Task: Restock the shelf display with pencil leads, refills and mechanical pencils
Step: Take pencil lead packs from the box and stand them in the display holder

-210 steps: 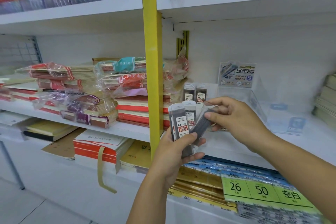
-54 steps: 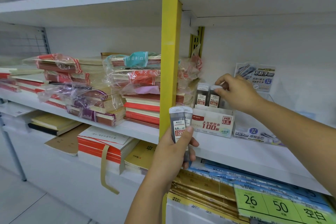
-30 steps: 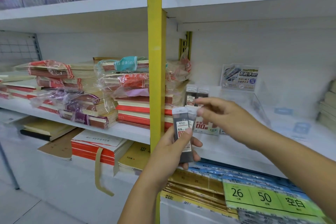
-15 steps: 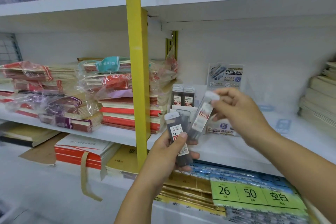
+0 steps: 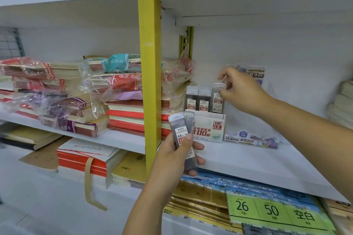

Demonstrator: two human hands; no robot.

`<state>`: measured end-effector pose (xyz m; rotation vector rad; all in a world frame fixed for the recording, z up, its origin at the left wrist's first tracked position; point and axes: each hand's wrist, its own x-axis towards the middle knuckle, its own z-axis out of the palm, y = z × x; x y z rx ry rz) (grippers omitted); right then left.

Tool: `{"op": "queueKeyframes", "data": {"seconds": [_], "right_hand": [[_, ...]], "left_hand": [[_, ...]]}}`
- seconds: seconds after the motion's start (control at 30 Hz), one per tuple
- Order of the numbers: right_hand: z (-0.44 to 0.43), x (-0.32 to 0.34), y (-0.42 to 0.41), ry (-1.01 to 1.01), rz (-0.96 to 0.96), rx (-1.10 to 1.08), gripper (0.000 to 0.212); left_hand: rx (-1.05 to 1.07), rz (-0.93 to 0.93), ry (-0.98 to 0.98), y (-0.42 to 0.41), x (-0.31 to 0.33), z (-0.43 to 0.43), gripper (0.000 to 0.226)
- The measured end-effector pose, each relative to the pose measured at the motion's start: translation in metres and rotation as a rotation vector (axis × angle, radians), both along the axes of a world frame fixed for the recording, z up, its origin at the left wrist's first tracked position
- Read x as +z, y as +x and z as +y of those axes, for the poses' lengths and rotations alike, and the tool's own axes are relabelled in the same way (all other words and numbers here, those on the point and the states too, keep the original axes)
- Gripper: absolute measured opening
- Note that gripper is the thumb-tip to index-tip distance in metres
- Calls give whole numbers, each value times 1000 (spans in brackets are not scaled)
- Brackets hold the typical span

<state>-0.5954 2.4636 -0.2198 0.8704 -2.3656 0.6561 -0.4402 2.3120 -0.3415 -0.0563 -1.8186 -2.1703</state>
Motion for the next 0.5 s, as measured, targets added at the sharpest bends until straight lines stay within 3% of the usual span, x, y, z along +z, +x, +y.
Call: {"op": "queueKeyframes", "data": {"seconds": [0.13,0.5], "right_hand": [[-3,-11,-16,-4,7,-49,12],[-3,-13,-30,2,49,-168,14]], "left_hand": [[1,-5,-1,-1,0,-1,18],[6,-7,-13,0,1,-3,21]]}}
